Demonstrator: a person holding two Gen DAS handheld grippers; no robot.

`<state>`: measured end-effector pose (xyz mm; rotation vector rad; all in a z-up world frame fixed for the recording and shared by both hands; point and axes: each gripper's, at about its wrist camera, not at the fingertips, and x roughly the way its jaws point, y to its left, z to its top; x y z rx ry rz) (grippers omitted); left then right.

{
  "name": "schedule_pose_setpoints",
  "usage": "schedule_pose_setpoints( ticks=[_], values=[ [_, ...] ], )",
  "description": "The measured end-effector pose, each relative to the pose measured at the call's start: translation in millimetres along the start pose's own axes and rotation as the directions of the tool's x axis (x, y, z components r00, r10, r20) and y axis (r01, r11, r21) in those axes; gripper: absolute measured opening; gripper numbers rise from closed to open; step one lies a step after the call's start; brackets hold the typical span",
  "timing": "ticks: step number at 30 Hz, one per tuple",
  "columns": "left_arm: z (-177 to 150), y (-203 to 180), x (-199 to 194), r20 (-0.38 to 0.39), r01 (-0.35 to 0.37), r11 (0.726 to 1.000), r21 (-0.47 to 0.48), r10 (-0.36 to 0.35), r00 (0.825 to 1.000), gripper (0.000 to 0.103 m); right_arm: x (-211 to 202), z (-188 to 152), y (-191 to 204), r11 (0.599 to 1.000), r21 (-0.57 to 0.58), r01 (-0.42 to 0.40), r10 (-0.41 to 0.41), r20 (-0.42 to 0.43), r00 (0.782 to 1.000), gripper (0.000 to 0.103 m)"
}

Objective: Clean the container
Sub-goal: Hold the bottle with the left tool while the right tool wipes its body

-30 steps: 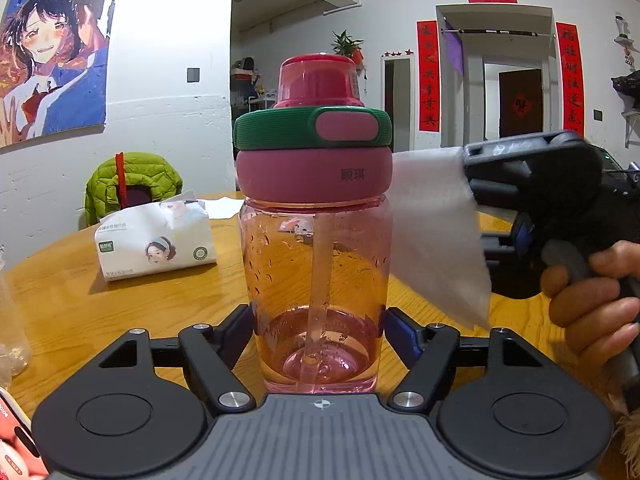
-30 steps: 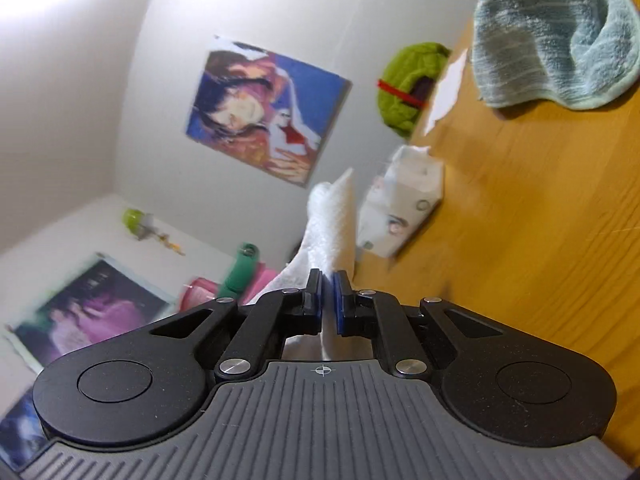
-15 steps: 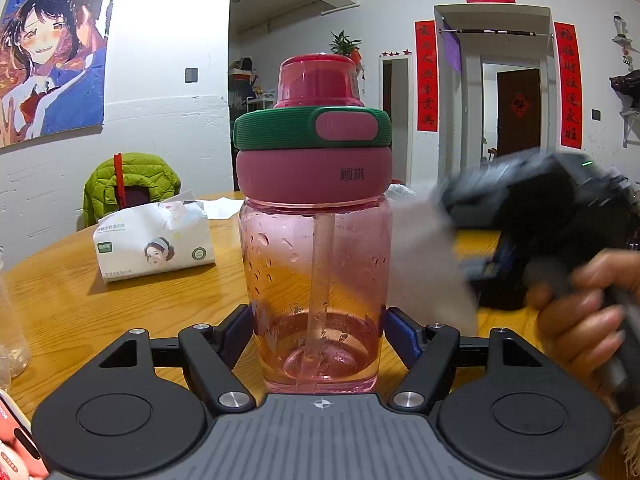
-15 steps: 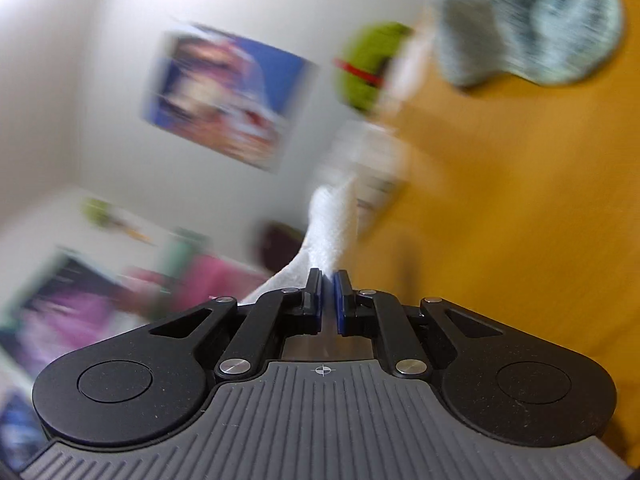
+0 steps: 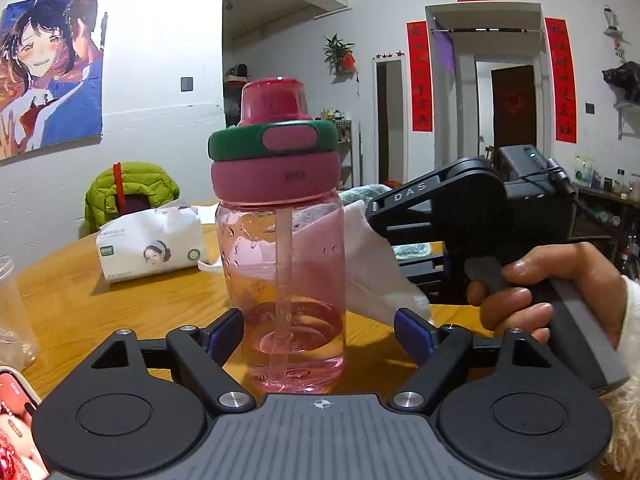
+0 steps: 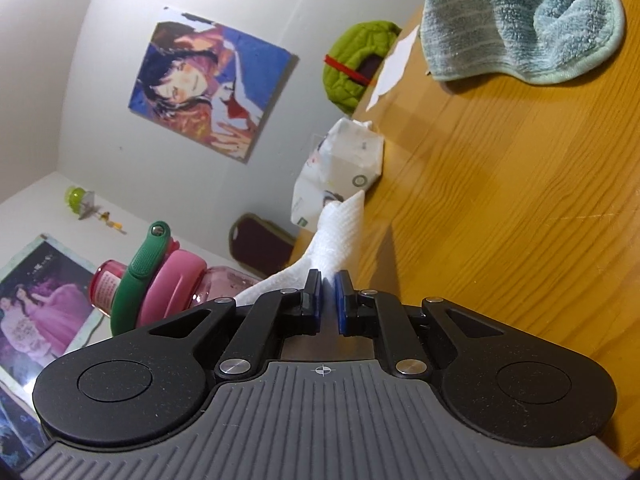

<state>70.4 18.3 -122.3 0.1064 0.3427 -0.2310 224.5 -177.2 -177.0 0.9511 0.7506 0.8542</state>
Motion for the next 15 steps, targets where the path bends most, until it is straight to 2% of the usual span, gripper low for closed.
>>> schedule_pose_setpoints(
  ticks=[4,6,8,12,13,15],
  values=[
    [4.4,9.3,12.0,-0.004,-0.001,1.0,-0.004,0.001,1.0,0.08,-7.8,-4.0,5.9,0.999,-0.038,0.026,-0.026,0.019,0.999,0.013],
    [7.5,16.3,20.2,-0.007,-0.006,1.0,-0.015,0.006,1.0,0.078,-10.3,-5.3,5.6,0.999,-0.033,0.024,-0.024,0.02,1.0,0.013],
    [8.3,19.6,22.5,-0.008,-0.013,1.0,-0.028,0.013,1.0,0.07,-9.5,-5.4,3.7,1.0,-0.021,0.023,-0.023,0.01,1.0,0.013],
    [7.1,21.2,22.2,0.0,-0.015,0.999,-0.032,0.015,1.0,0.07,-6.9,-6.2,4.2,0.999,-0.029,0.043,-0.043,-0.001,0.999,0.013],
    [7.1,20.5,21.6,0.001,-0.015,0.999,-0.032,0.015,1.0,0.07,-9.9,-6.1,5.5,1.0,-0.029,0.011,-0.011,0.015,1.0,0.013],
    [7.1,19.6,21.0,0.002,-0.016,0.999,-0.032,0.016,1.0,0.07,-20.6,-4.5,9.9,0.992,-0.032,-0.125,0.127,0.071,0.989,0.013]
  ],
)
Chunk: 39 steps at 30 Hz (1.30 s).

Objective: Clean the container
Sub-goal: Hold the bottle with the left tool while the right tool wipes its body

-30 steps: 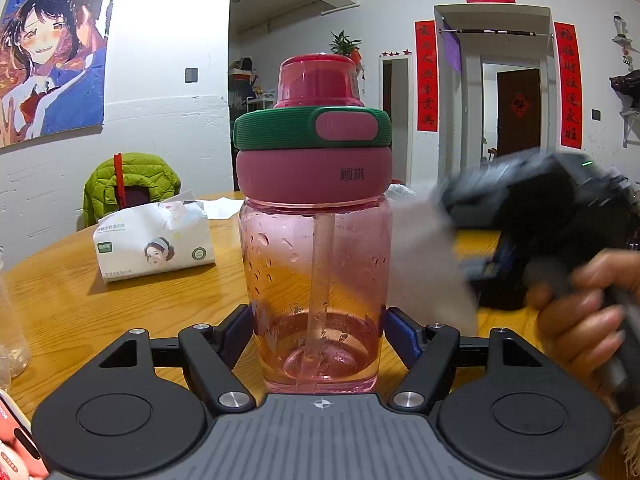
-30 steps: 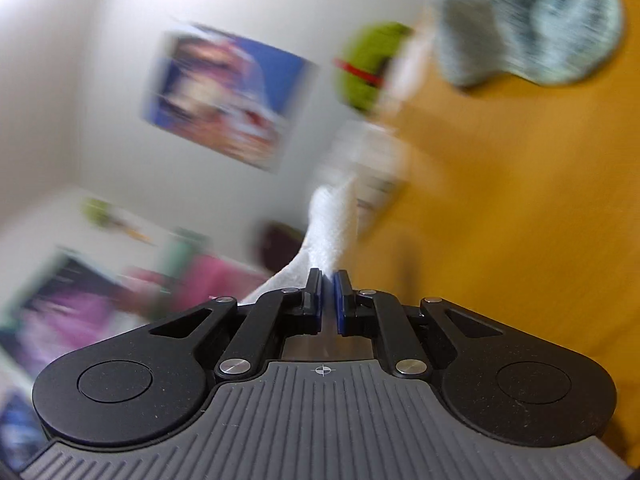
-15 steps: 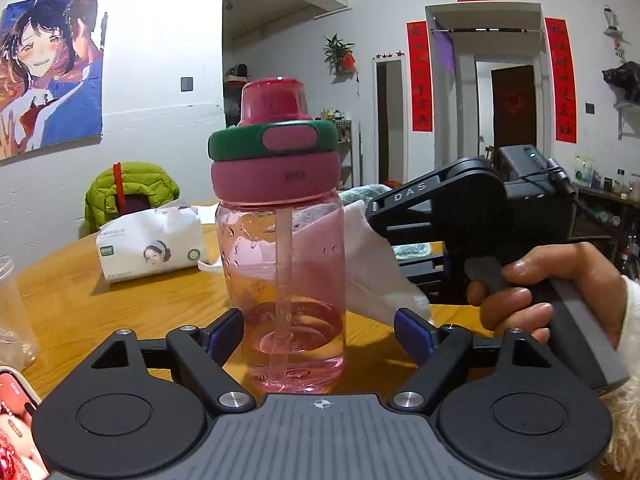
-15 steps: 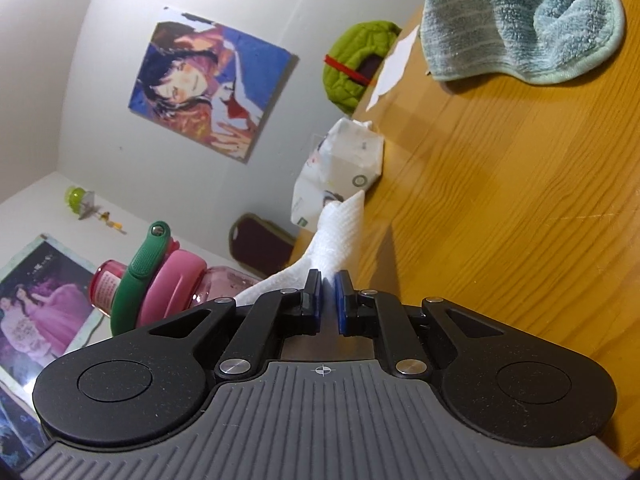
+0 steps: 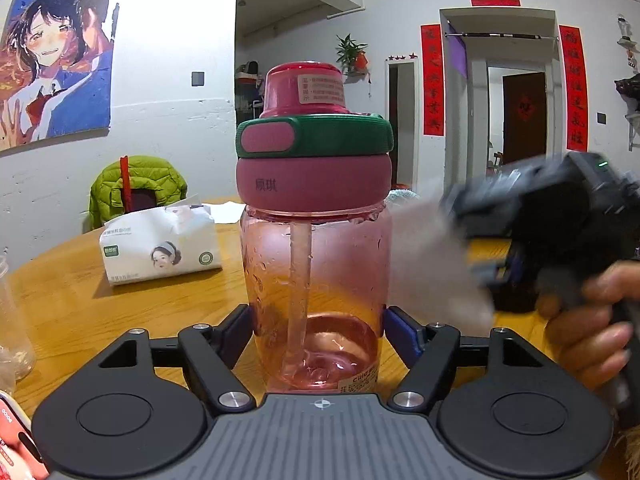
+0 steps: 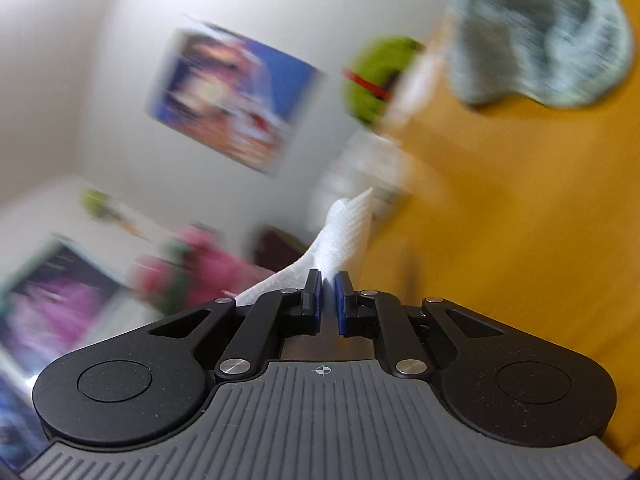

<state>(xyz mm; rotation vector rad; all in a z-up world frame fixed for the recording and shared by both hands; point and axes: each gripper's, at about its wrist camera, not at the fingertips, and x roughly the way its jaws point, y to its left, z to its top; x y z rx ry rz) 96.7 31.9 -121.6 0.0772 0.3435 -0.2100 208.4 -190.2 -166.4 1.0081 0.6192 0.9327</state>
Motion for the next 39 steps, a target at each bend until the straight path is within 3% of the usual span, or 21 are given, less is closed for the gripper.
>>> schedule_pose_setpoints(
  ticks=[2,3,4,6,9,10,11,12,14,16,19,21,22,26,30,32,37,39],
  values=[
    [-0.1,-0.5,-0.1,0.001,-0.001,1.0,0.0,0.001,1.0,0.07,-6.2,0.4,6.5,0.996,-0.016,-0.083,0.084,0.03,0.996,0.014],
    [-0.2,-1.0,-0.2,0.001,-0.004,1.0,0.002,0.004,1.0,0.07,-6.5,-1.1,8.7,0.997,-0.03,-0.074,0.075,0.036,0.997,0.015],
    [-0.2,-1.5,0.0,0.001,-0.005,1.0,0.003,0.005,1.0,0.07,-5.7,-2.5,9.2,0.999,-0.041,-0.032,0.033,0.041,0.999,0.015],
    [-0.2,-2.3,0.5,0.001,-0.007,1.0,0.006,0.007,1.0,0.07,3.6,-5.4,7.5,0.989,-0.076,0.125,-0.126,-0.013,0.992,0.014],
    [-0.1,-3.2,0.2,0.001,-0.01,1.0,0.009,0.01,1.0,0.07,21.0,-13.6,5.4,0.932,-0.148,0.332,-0.347,-0.091,0.933,0.013],
    [-0.1,-3.3,0.1,0.001,-0.01,1.0,0.008,0.01,1.0,0.07,22.2,-14.4,6.5,0.924,-0.162,0.346,-0.364,-0.094,0.927,0.012],
    [0.0,-3.5,0.0,0.001,-0.011,1.0,0.01,0.011,1.0,0.07,21.5,-14.3,8.1,0.925,-0.167,0.342,-0.359,-0.089,0.929,0.012],
    [-0.1,-3.1,-0.1,0.001,-0.01,1.0,0.008,0.01,1.0,0.07,16.9,-13.1,9.3,0.94,-0.152,0.305,-0.318,-0.07,0.946,0.012],
    [0.1,-3.1,-0.2,0.001,-0.009,1.0,0.007,0.009,1.0,0.07,1.6,-8.3,10.8,0.985,-0.099,0.145,-0.146,-0.011,0.989,0.012],
    [-0.5,-4.6,-0.7,0.002,-0.01,1.0,0.009,0.01,1.0,0.07,-10.2,-4.8,11.0,0.998,-0.059,0.012,-0.01,0.037,0.999,0.012],
    [0.2,-1.9,0.1,0.002,-0.01,1.0,0.008,0.01,1.0,0.07,1.1,-8.0,3.3,0.985,-0.063,0.161,-0.163,-0.031,0.986,0.012],
    [0.1,-1.2,0.3,0.002,-0.007,1.0,0.008,0.007,1.0,0.07,13.2,-10.6,-5.3,0.951,-0.072,0.3,-0.307,-0.108,0.946,0.012],
    [0.1,-0.5,0.4,0.002,-0.004,1.0,0.007,0.004,1.0,0.07,15.7,-11.3,-8.8,0.941,-0.067,0.33,-0.337,-0.127,0.933,0.012],
    [1.1,1.8,-0.5,-0.007,0.001,1.0,-0.009,-0.001,1.0,0.071,11.9,-7.3,-12.9,0.964,-0.011,0.267,-0.267,-0.116,0.957,0.012],
    [0.5,0.3,-17.1,-0.004,-0.046,0.998,-0.039,0.046,0.999,0.088,10.7,-4.7,-18.3,0.984,0.057,0.167,-0.161,-0.09,0.983,0.013],
    [-2.8,-3.8,-27.7,0.003,-0.069,0.997,-0.028,0.069,0.998,0.086,13.5,-3.0,-18.2,0.988,0.069,0.14,-0.134,-0.082,0.988,0.013],
    [-7.1,-10.9,-25.4,-0.007,0.026,1.0,0.016,-0.026,1.0,0.079,14.4,-1.2,-12.9,0.991,0.053,0.124,-0.12,-0.081,0.989,0.013],
    [-6.3,-10.8,-19.1,-0.009,0.008,1.0,0.017,-0.008,1.0,0.078,13.1,-1.7,-10.8,0.991,0.038,0.131,-0.127,-0.08,0.989,0.013]
  ],
)
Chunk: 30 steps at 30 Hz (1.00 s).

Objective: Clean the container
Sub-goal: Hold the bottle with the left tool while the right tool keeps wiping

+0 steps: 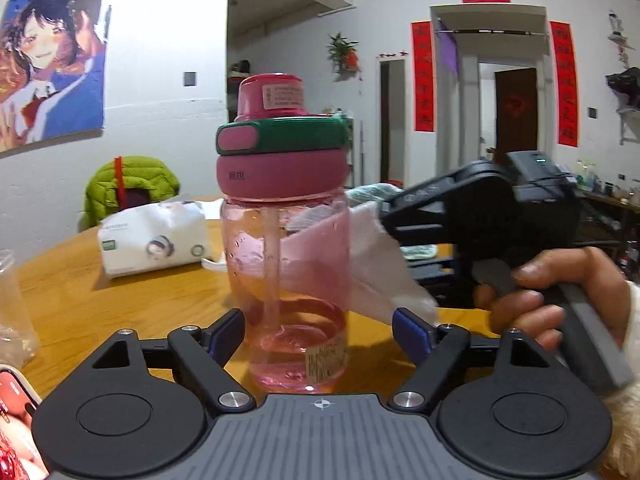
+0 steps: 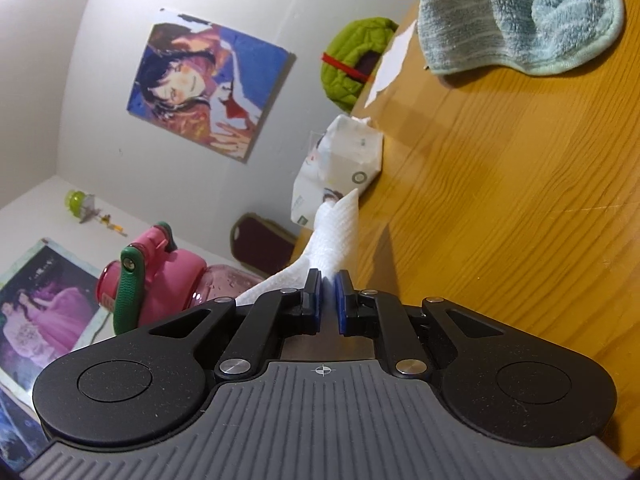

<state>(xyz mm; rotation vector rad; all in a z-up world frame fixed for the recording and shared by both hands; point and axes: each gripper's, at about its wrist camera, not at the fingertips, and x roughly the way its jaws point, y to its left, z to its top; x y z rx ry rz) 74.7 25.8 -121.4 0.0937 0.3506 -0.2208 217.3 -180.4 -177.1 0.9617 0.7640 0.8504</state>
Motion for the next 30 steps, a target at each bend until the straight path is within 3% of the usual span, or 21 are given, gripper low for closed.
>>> schedule_pose_setpoints(
  ticks=[11,13,16,17,19,21,24,27,30],
  values=[
    [3.6,11.6,17.5,0.001,-0.005,1.0,-0.012,0.005,1.0,0.07,-2.2,-2.5,4.9,0.999,-0.025,0.04,-0.04,-0.004,0.999,0.013],
    [3.7,12.0,17.5,0.001,-0.002,1.0,-0.014,0.002,1.0,0.07,-12.3,-1.5,9.8,0.996,-0.038,-0.076,0.078,0.051,0.996,0.013],
    [4.5,11.2,17.6,0.0,-0.002,1.0,-0.013,0.002,1.0,0.07,-20.3,-1.6,18.5,0.983,-0.074,-0.166,0.173,0.102,0.98,0.013],
    [4.7,10.7,17.2,0.0,-0.003,1.0,-0.011,0.003,1.0,0.07,-18.5,-2.1,19.3,0.987,-0.08,-0.14,0.148,0.1,0.984,0.013],
    [4.8,11.0,17.8,-0.001,-0.002,1.0,-0.012,0.002,1.0,0.07,-6.5,-3.0,14.6,0.997,-0.075,-0.008,0.012,0.043,0.999,0.013],
    [4.8,10.7,17.4,-0.001,-0.002,1.0,-0.011,0.002,1.0,0.07,7.3,-4.0,7.8,0.988,-0.068,0.139,-0.142,-0.032,0.989,0.013],
    [4.8,10.7,17.4,-0.001,-0.002,1.0,-0.01,0.002,1.0,0.07,14.8,-4.7,10.2,0.969,-0.106,0.223,-0.23,-0.061,0.971,0.013],
    [4.9,10.9,17.2,-0.001,-0.002,1.0,-0.012,0.002,1.0,0.07,5.1,-1.5,15.5,0.989,-0.101,0.105,-0.106,-0.005,0.994,0.013],
    [5.0,10.8,17.8,-0.002,-0.001,1.0,-0.009,0.001,1.0,0.07,-1.5,2.3,13.7,0.998,-0.064,-0.014,0.016,0.029,0.999,0.013]
  ],
)
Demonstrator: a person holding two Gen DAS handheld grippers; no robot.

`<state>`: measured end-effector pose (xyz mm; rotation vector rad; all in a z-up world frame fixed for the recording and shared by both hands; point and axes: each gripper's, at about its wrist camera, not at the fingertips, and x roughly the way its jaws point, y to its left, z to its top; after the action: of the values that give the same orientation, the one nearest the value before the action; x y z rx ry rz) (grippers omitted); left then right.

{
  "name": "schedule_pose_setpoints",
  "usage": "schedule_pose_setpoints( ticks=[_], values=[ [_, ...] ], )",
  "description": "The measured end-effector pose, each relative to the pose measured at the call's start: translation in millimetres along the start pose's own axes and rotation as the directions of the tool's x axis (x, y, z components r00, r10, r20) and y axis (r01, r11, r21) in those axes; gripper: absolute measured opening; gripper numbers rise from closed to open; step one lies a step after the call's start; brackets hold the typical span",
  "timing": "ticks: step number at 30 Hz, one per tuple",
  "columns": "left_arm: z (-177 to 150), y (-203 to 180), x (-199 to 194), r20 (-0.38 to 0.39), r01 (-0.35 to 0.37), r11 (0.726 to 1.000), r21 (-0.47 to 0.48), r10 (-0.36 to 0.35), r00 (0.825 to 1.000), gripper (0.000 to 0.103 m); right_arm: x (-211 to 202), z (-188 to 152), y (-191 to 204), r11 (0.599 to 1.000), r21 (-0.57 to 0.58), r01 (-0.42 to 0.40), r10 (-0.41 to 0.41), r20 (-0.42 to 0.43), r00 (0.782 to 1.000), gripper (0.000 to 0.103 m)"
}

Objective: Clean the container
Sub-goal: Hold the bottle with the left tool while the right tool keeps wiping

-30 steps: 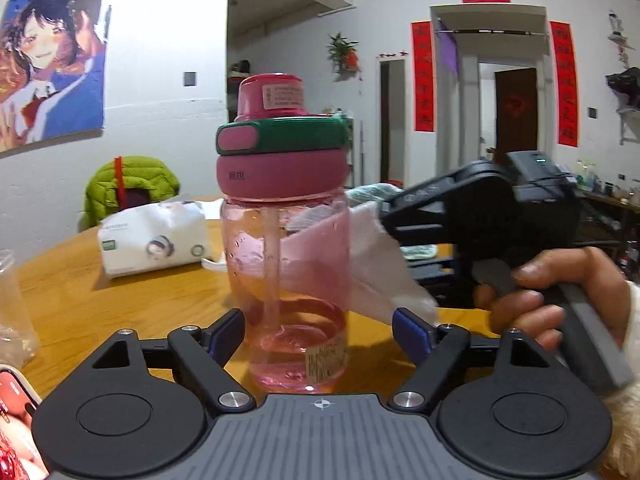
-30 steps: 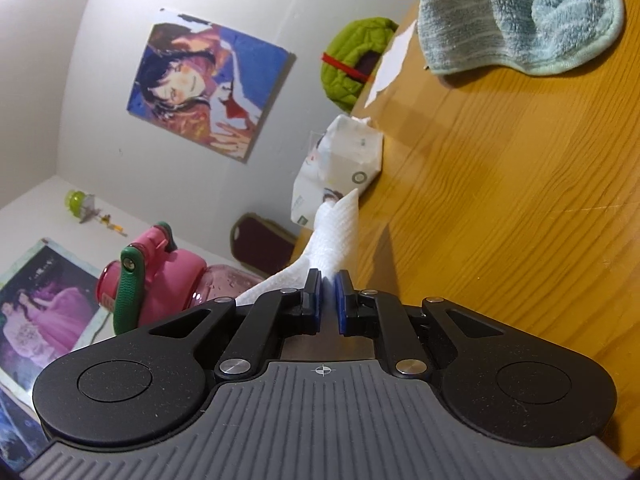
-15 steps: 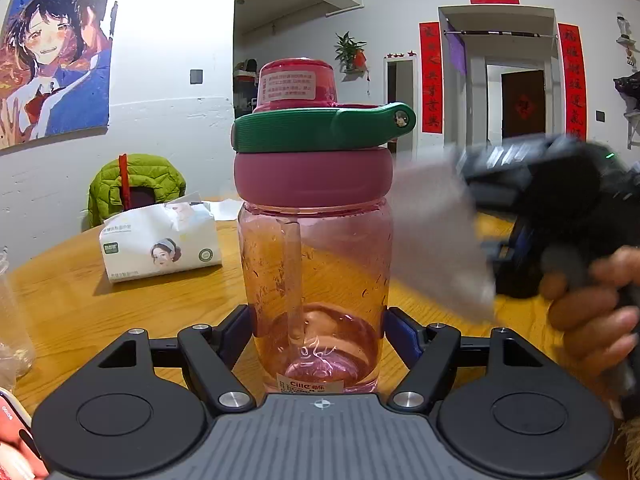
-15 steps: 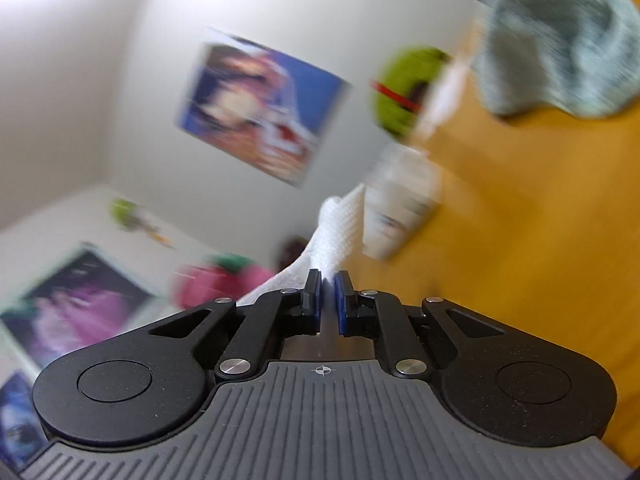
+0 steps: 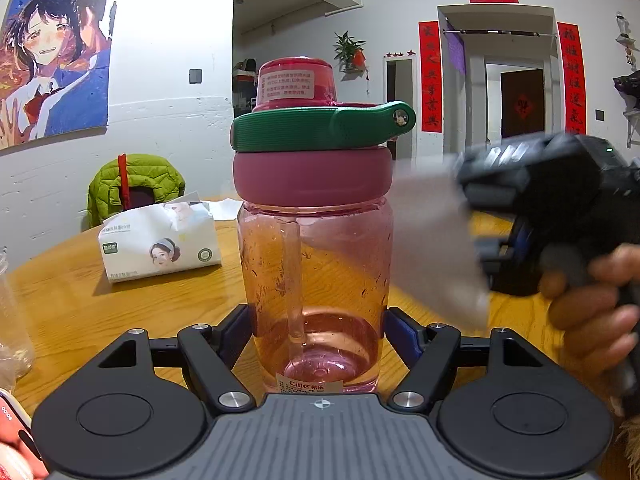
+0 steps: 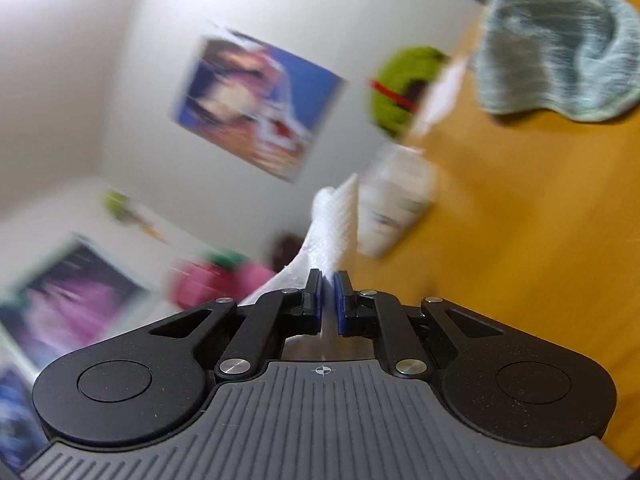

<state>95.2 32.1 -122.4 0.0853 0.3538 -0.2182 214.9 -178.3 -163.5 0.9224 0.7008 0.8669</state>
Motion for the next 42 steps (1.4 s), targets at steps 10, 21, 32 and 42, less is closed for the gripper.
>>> schedule_pose_setpoints(
  ticks=[10,21,32,42],
  values=[
    [2.3,5.0,7.3,-0.004,0.034,0.999,0.011,-0.034,0.999,0.071,19.8,1.0,-12.2,0.987,0.019,0.159,-0.156,-0.08,0.984,0.013],
    [-5.2,-17.9,-17.0,-0.017,-0.018,0.999,0.051,0.019,1.0,0.077,17.2,4.0,-9.7,0.998,0.036,0.042,-0.041,-0.031,0.999,0.014],
    [0.2,-3.5,5.5,-0.017,-0.002,1.0,0.03,0.003,1.0,0.071,12.2,-2.1,-9.6,0.994,-0.004,0.111,-0.111,-0.053,0.992,0.014],
    [1.2,-6.2,4.2,-0.017,0.016,0.999,0.036,-0.015,1.0,0.071,3.4,-0.5,-6.2,1.0,0.002,0.014,-0.014,0.004,1.0,0.014]
  ],
)
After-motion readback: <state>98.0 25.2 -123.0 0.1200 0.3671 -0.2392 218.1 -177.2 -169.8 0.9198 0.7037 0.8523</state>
